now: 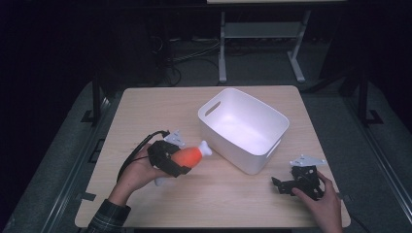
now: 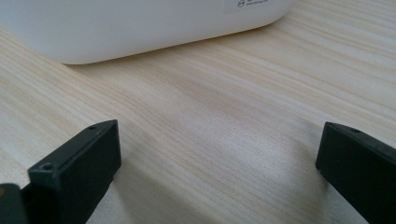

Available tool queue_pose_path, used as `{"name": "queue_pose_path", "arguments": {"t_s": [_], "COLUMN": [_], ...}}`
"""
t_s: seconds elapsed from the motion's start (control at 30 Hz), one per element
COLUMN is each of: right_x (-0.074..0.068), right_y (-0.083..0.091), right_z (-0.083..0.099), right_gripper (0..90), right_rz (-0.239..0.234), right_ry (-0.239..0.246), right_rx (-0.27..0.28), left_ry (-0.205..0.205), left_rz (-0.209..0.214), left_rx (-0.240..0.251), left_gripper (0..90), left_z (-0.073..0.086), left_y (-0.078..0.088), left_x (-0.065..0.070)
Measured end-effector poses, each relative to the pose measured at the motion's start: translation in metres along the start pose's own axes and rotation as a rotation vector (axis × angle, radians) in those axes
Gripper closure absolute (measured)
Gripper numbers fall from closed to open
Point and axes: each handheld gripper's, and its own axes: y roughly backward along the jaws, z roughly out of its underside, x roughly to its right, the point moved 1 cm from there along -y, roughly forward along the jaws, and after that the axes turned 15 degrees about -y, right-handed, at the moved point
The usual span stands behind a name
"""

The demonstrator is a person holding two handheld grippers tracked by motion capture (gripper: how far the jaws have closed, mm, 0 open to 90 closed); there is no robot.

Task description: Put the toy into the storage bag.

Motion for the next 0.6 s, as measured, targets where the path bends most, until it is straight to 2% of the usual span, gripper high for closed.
{"name": "queue_pose_path", "arguments": {"t_s": [0.2, 0.3, 0.6], "right_x": [0.000, 0.000, 0.000], "right_y": [0.000, 0.000, 0.000], "right_z": [0.000, 0.000, 0.000], "right_gripper": [0.0, 0.0, 0.0], "right_rz": [-0.001, -0.001, -0.001], "right_ry": [0.000, -0.001, 0.000], "right_rx": [0.000, -0.001, 0.000], "left_ry": [-0.006, -0.021, -0.031], "left_rz": [-0.013, -0.012, -0.012], "left_rx": [0.004, 0.000, 0.007], "left_gripper": [26.1, 26.1, 26.2], "left_z": [-0.005, -0.008, -0.017], "left_y": [0.009, 0.014, 0.023], "left_x": [-0.005, -0.007, -0.014]}}
